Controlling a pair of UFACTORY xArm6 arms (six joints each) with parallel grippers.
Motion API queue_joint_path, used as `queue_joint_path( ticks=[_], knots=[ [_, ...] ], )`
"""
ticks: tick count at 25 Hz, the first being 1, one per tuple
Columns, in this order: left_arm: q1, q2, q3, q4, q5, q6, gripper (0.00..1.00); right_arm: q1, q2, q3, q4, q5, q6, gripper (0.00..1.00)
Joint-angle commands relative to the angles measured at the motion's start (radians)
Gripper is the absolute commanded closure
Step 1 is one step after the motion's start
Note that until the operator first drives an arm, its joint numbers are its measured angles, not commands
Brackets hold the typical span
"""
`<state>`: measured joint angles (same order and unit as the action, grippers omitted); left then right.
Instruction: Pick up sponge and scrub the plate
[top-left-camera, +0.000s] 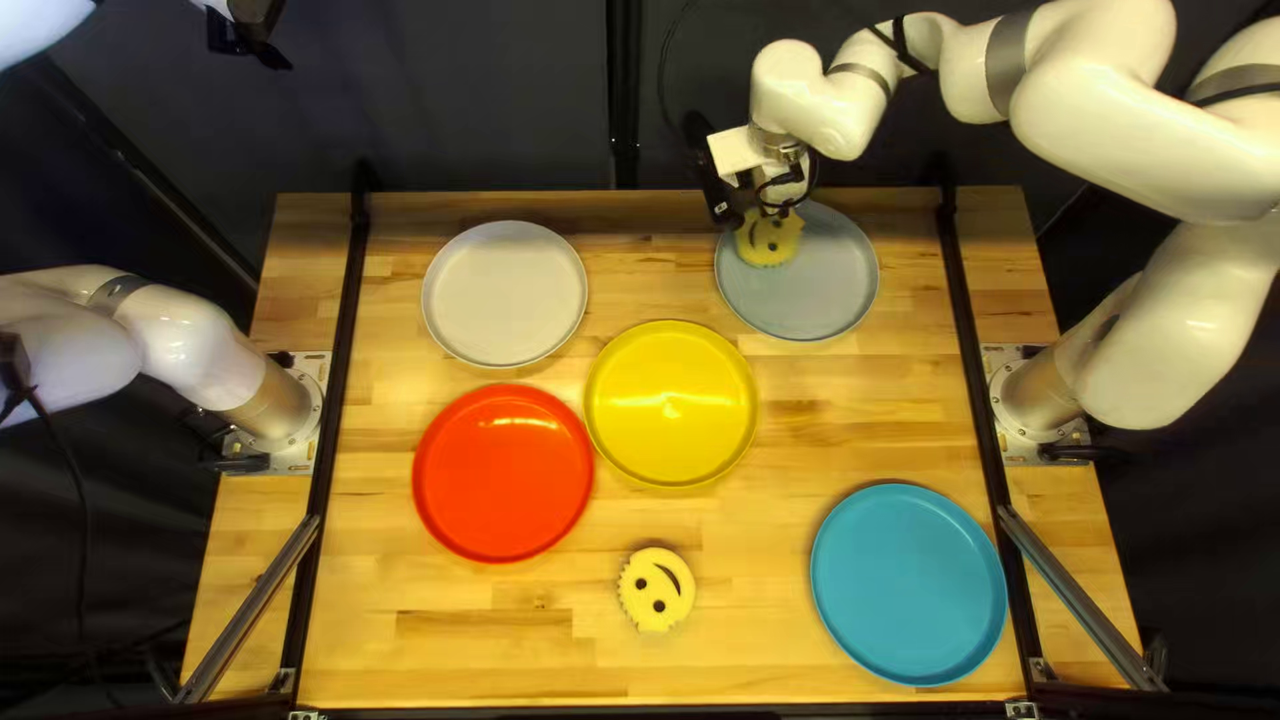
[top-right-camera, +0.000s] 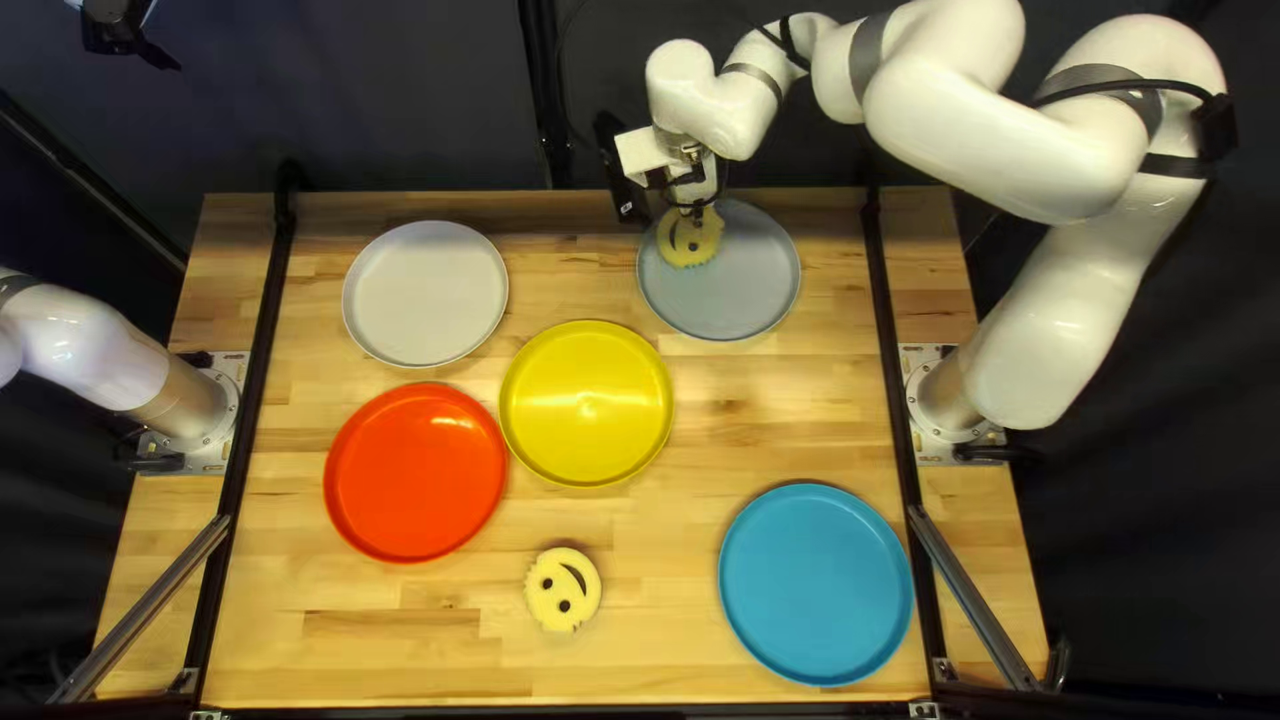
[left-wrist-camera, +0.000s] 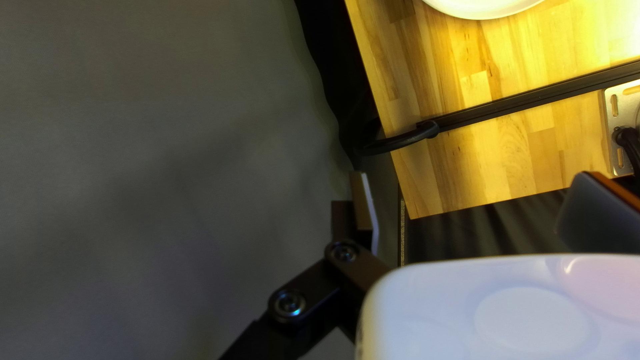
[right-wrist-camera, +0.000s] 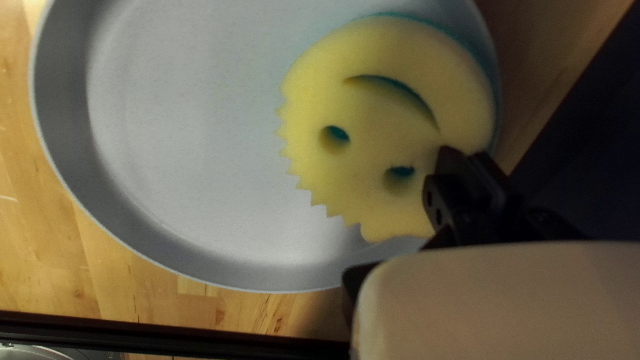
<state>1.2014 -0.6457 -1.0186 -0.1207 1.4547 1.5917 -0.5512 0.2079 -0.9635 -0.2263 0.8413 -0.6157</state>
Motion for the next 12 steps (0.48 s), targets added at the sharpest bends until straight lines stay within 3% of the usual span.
queue_joint_path(
  ticks=[1,12],
  knots=[
    [0.0,0.0,0.0,0.0,0.0,0.0,0.0,0.035,-0.016,0.021,-0.011,-0.006,0.034,1.0],
    [0.0,0.0,0.0,0.0,0.0,0.0,0.0,0.096,-0.088,0.137,-0.03,-0.037,0.097,1.0]
  ],
)
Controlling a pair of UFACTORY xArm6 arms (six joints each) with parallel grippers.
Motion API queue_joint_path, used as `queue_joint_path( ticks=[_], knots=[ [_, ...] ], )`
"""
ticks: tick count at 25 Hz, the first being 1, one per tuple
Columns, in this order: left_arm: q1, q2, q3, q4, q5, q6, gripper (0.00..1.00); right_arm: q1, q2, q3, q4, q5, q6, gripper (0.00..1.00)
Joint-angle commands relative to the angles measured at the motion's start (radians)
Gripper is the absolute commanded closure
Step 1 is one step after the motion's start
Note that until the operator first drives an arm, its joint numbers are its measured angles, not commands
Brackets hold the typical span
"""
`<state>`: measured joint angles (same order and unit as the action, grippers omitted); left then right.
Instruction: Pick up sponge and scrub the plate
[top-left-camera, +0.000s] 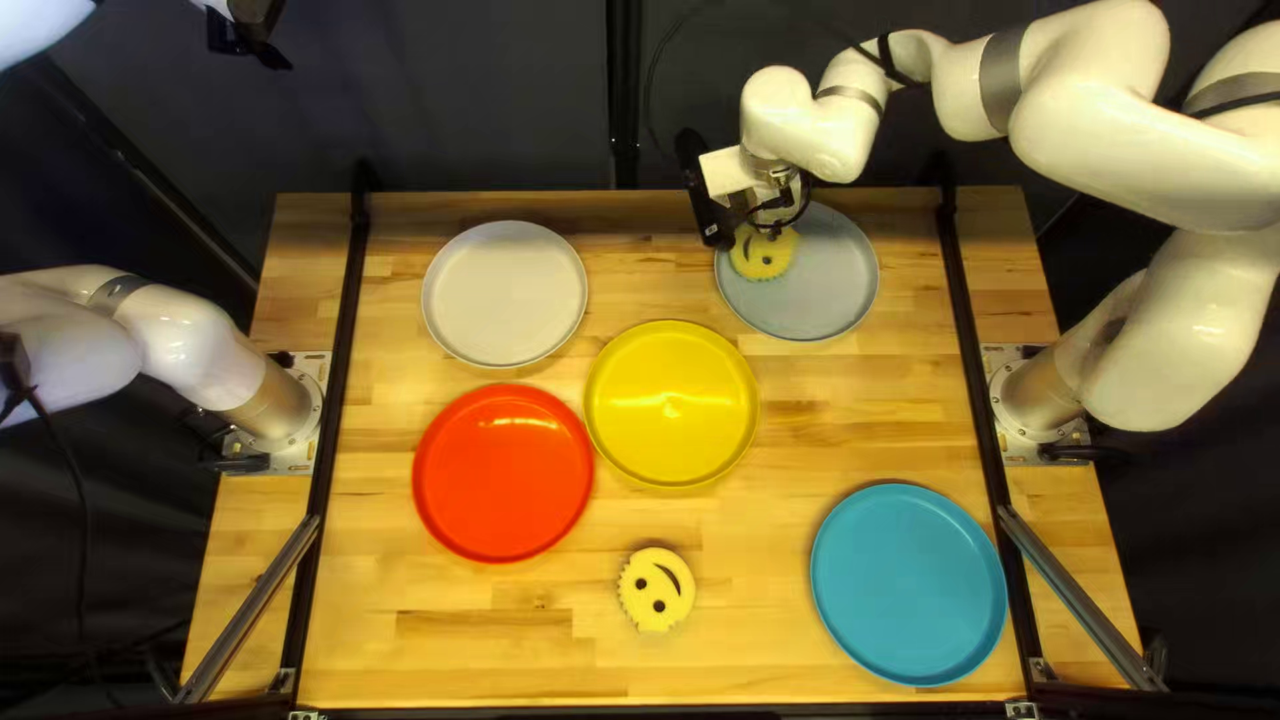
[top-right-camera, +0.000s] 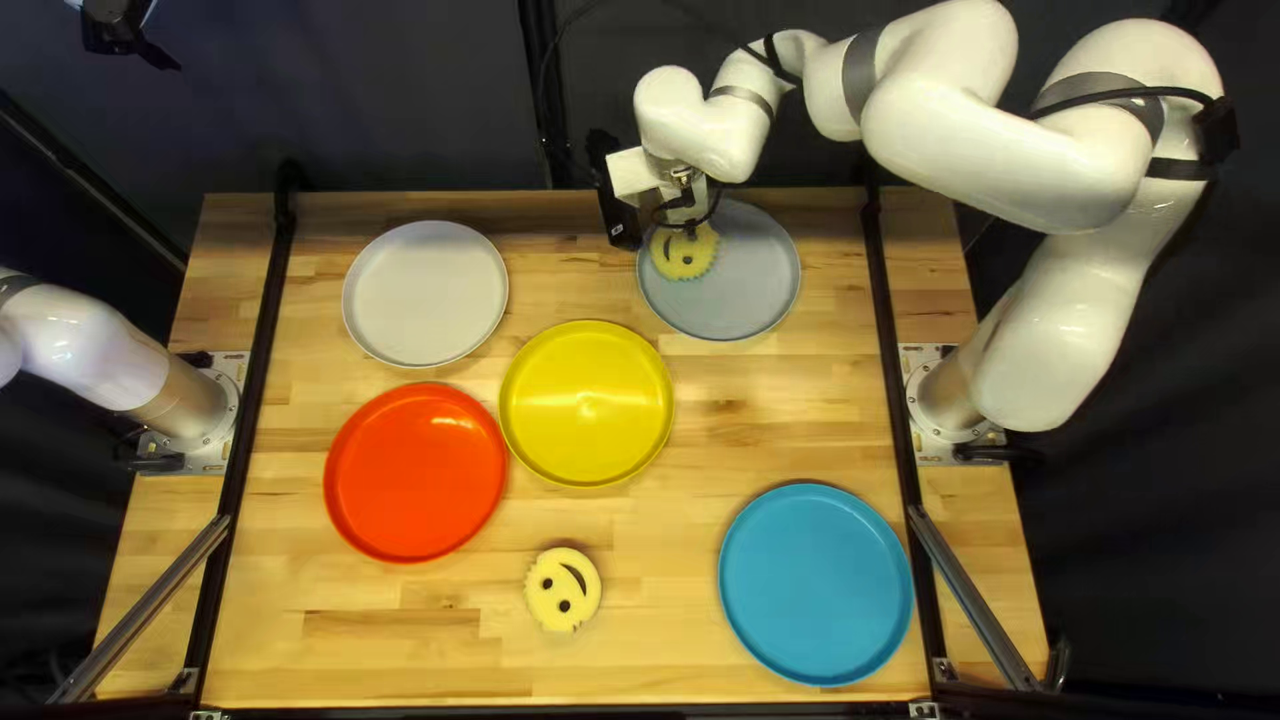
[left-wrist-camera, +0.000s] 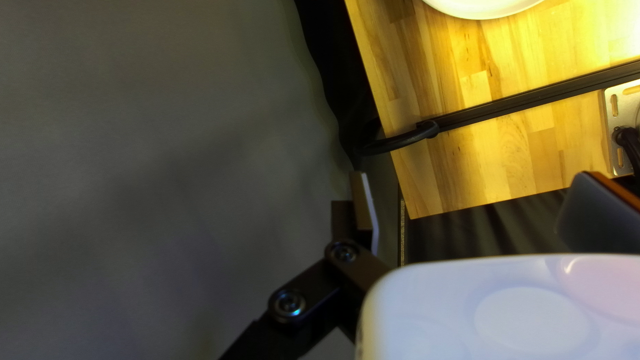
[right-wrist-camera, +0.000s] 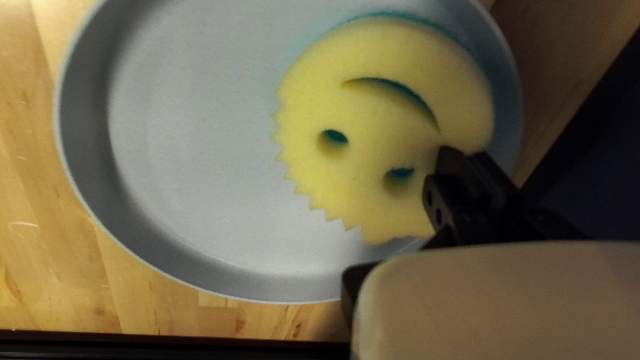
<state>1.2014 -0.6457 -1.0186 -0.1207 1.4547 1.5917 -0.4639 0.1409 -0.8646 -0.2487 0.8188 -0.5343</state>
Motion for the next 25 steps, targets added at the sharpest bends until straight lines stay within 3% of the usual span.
queue_joint_path(
  ticks=[1,7,15,25],
  knots=[
    [0.0,0.0,0.0,0.0,0.0,0.0,0.0,0.003,-0.025,0.047,-0.01,-0.018,0.014,1.0],
    [0.0,0.0,0.0,0.0,0.0,0.0,0.0,-0.078,-0.021,0.043,-0.004,-0.026,-0.047,1.0],
    [0.0,0.0,0.0,0.0,0.0,0.0,0.0,-0.171,0.03,-0.027,0.0,-0.016,-0.113,1.0],
    [0.0,0.0,0.0,0.0,0.0,0.0,0.0,-0.185,0.017,-0.001,-0.051,-0.071,-0.078,1.0]
  ],
)
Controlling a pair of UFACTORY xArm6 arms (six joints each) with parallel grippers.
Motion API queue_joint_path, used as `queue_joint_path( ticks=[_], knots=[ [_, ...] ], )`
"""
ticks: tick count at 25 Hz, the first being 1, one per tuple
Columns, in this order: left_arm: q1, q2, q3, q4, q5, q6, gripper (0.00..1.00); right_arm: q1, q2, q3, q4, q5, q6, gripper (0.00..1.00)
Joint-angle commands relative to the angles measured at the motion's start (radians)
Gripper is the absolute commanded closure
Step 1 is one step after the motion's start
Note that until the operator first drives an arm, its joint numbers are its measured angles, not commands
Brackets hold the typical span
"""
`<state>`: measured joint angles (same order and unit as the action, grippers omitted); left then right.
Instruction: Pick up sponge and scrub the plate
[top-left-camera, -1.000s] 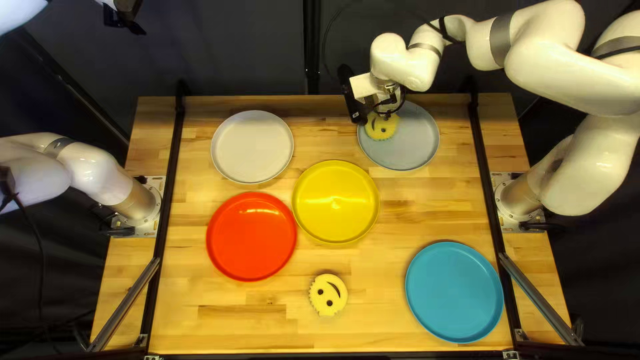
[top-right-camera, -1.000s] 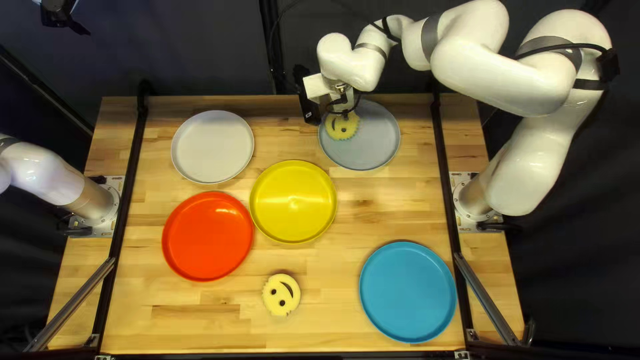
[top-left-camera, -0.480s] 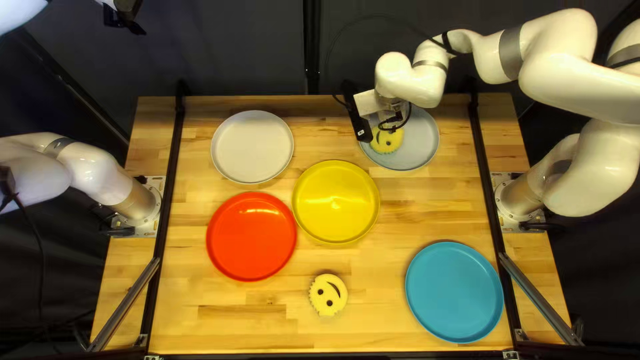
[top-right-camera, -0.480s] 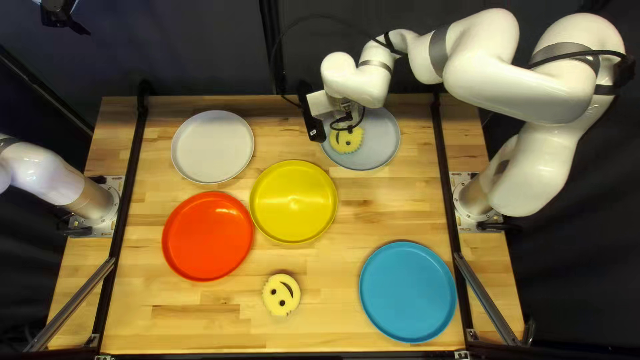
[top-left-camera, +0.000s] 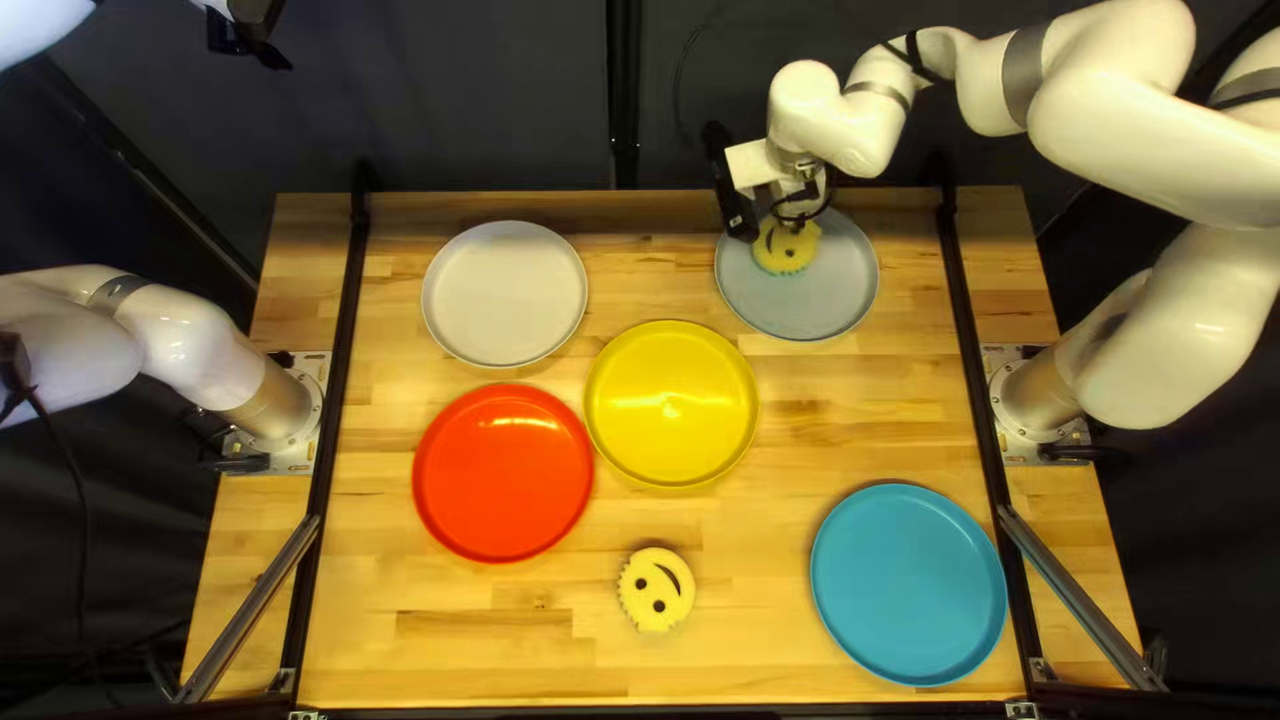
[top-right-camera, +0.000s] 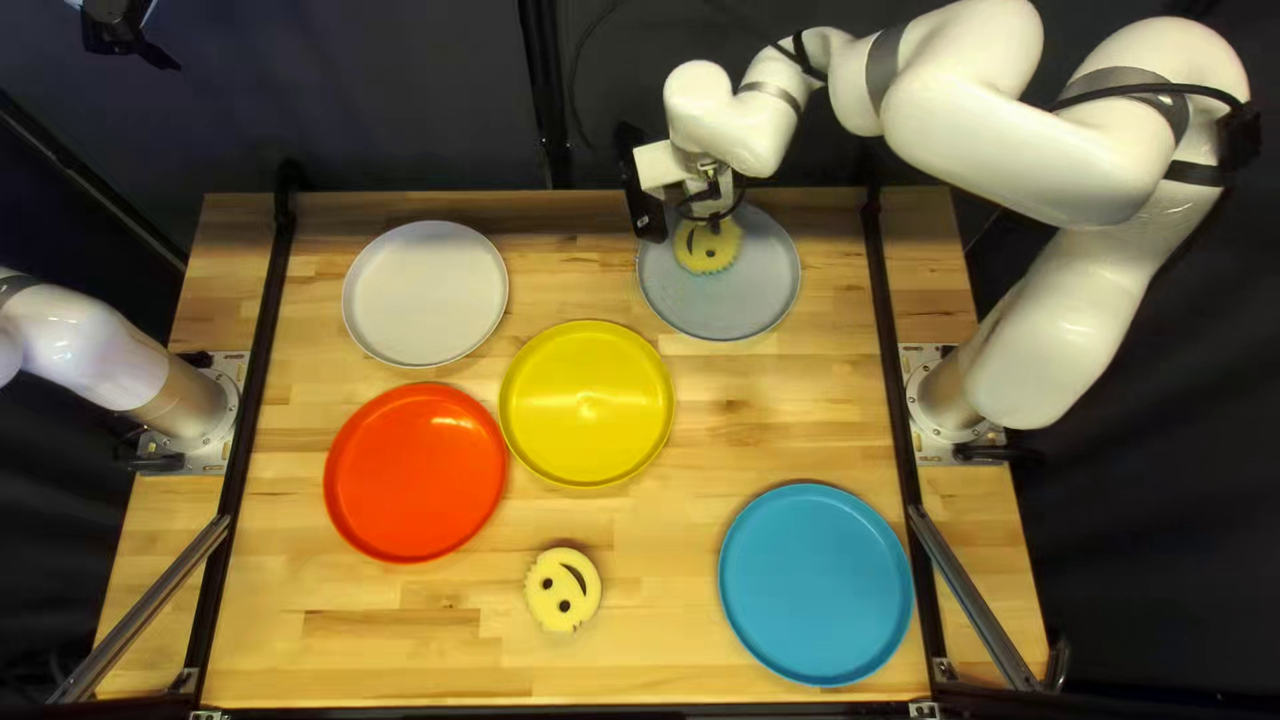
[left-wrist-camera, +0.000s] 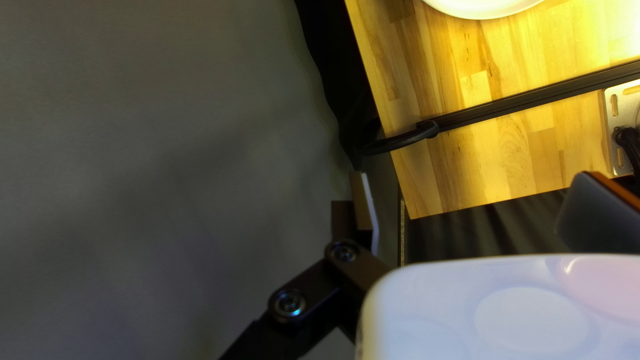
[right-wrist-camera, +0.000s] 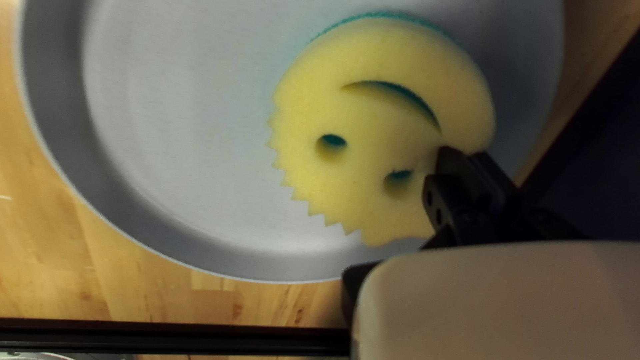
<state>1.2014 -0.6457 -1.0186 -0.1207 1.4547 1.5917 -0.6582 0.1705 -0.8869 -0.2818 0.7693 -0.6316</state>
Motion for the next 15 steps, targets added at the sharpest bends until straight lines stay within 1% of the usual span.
queue_joint_path(
  ticks=[1,8,12,15],
  knots=[
    [0.0,0.0,0.0,0.0,0.0,0.0,0.0,0.015,-0.022,0.036,-0.023,-0.031,0.027,1.0],
    [0.0,0.0,0.0,0.0,0.0,0.0,0.0,0.037,-0.083,0.13,-0.034,-0.07,0.048,1.0],
    [0.0,0.0,0.0,0.0,0.0,0.0,0.0,0.062,-0.118,0.173,-0.037,-0.078,0.07,1.0],
    [0.0,0.0,0.0,0.0,0.0,0.0,0.0,0.092,-0.157,0.22,-0.05,-0.083,0.109,1.0]
  ],
)
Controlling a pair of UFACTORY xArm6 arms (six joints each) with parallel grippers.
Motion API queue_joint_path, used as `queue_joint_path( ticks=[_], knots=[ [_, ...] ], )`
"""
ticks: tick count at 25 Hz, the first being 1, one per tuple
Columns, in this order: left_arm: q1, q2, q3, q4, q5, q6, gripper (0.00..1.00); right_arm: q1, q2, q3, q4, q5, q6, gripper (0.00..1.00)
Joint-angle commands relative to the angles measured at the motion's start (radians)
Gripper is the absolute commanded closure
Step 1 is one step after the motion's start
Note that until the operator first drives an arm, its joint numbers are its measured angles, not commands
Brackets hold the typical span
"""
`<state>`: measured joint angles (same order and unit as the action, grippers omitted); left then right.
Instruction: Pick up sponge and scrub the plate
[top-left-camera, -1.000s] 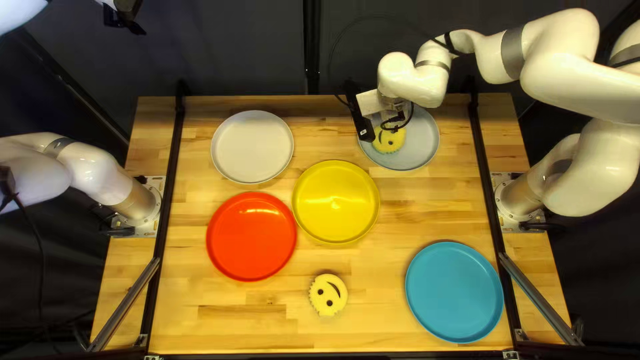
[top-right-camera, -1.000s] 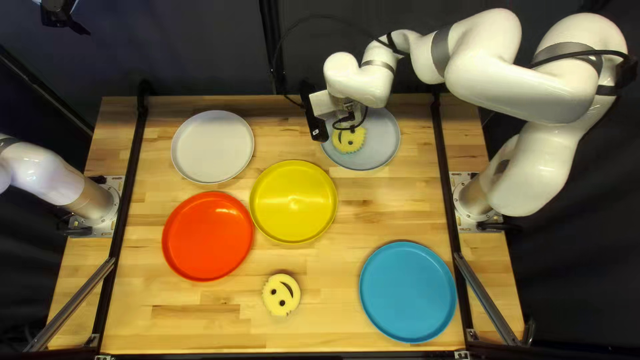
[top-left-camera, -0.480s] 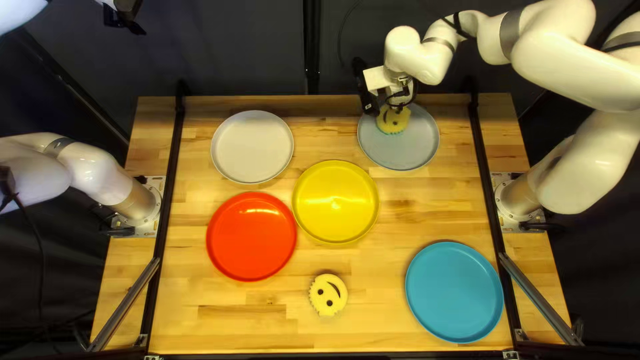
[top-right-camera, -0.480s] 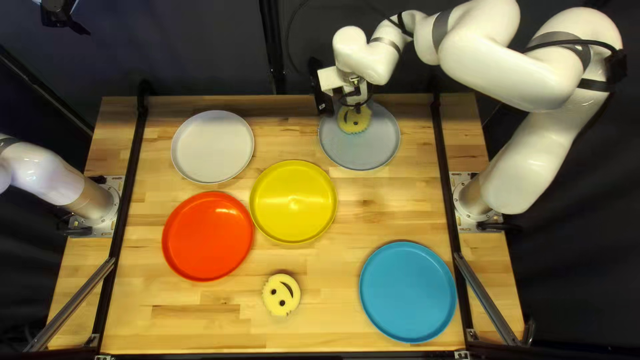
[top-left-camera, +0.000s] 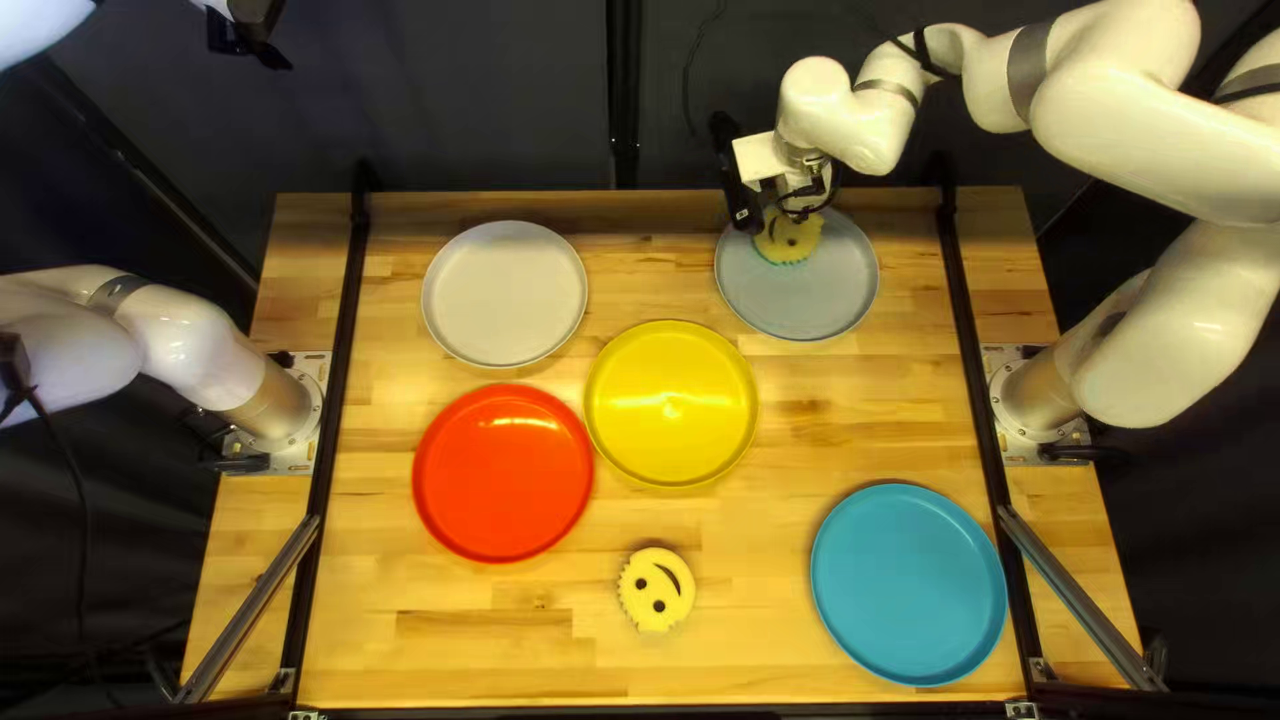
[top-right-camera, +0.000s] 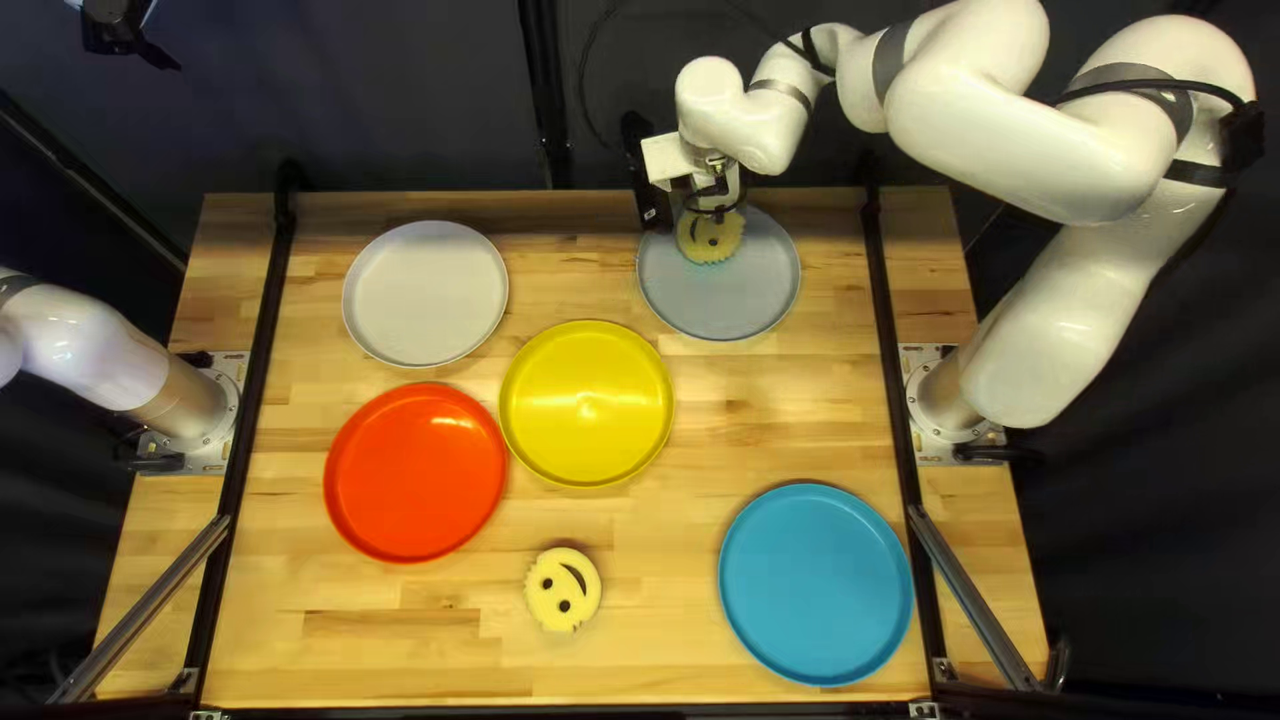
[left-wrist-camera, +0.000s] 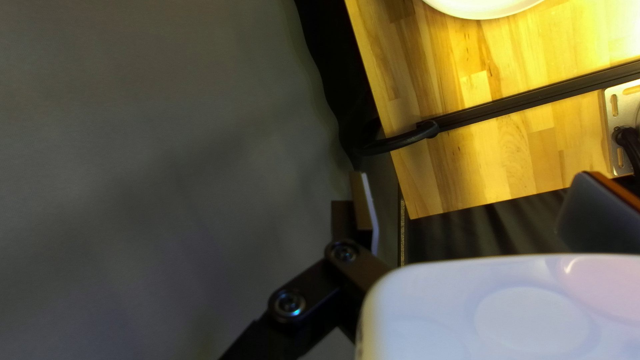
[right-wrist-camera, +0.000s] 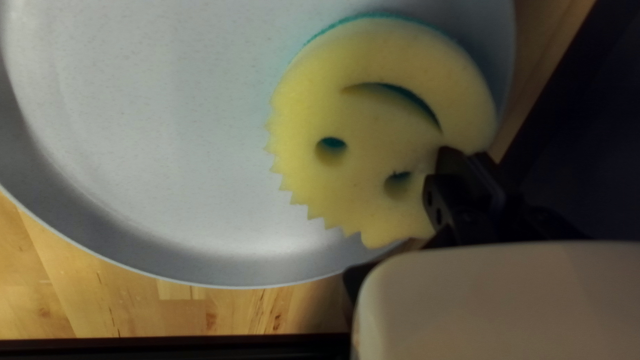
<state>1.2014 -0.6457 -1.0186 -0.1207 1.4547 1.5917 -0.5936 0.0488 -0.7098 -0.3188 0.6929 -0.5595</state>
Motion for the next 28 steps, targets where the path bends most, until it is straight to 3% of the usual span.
queue_joint_path(
  ticks=[1,14,28],
  knots=[
    [0.0,0.0,0.0,0.0,0.0,0.0,0.0,0.038,-0.045,0.056,-0.019,-0.007,0.051,1.0],
    [0.0,0.0,0.0,0.0,0.0,0.0,0.0,0.111,-0.123,0.169,-0.06,-0.019,0.149,1.0],
    [0.0,0.0,0.0,0.0,0.0,0.0,0.0,-0.077,-0.059,0.1,-0.036,-0.063,-0.021,1.0]
  ],
)
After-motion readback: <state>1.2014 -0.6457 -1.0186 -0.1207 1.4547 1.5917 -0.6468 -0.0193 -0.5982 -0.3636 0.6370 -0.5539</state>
